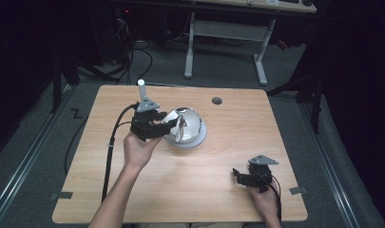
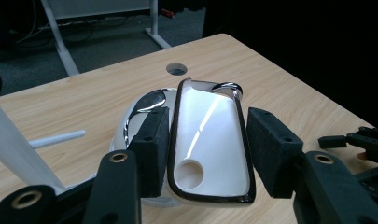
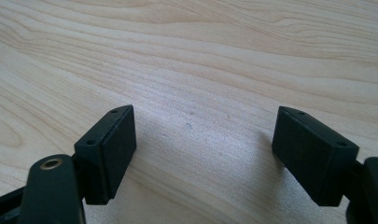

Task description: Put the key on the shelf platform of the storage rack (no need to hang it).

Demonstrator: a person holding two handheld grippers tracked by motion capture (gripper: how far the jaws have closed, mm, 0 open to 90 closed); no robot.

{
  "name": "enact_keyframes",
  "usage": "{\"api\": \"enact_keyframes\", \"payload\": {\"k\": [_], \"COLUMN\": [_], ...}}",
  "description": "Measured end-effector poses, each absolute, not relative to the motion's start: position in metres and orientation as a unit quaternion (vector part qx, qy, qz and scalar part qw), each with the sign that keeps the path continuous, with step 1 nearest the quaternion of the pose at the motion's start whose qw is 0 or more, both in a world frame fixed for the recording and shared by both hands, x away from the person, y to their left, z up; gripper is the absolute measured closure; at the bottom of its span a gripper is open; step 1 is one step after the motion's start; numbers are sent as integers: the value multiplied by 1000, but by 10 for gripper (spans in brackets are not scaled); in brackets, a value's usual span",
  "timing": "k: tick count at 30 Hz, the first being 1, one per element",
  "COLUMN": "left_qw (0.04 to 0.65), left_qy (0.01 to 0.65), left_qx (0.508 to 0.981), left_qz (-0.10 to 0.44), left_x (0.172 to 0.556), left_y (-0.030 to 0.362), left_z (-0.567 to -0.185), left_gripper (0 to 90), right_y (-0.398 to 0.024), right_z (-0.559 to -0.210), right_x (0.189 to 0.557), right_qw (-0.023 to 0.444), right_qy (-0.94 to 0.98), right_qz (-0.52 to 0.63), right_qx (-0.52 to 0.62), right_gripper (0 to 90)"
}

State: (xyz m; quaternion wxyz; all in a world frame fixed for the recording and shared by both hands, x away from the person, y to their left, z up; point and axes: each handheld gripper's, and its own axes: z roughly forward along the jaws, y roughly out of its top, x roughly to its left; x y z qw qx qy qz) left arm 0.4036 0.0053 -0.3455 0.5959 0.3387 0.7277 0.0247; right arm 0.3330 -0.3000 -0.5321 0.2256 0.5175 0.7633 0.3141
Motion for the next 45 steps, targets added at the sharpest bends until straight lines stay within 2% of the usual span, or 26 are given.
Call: {"api": "enact_keyframes", "payload": {"k": [5,33,42,44,45], "left_qw": [595,586,578,602,575], "left_qy": [726,743,742,724,741], "left_qx": [342,320,333,330,340], "left_qz": [42,50,64,70,65], "left_x": [415,445,450,454,451], "left_y": [2,-10,-18,-23,-23], "left_z": [-350,-369,-381,-385,-386], "left_gripper": [510,509,509,509,509], "right_y": [-300,-300,-300,-300,-300], "right_z": [-532,-532,-532,-532,-532], "right_x": [333,333,333,333,333], "right_qw": [226,226,226,226,226], "right_qy": [763,763,763,763,763], "right_qz": [314,314,314,314,314], "right_qx": [518,518,518,518,518], "right_gripper": [221,221,221,221,221]}}
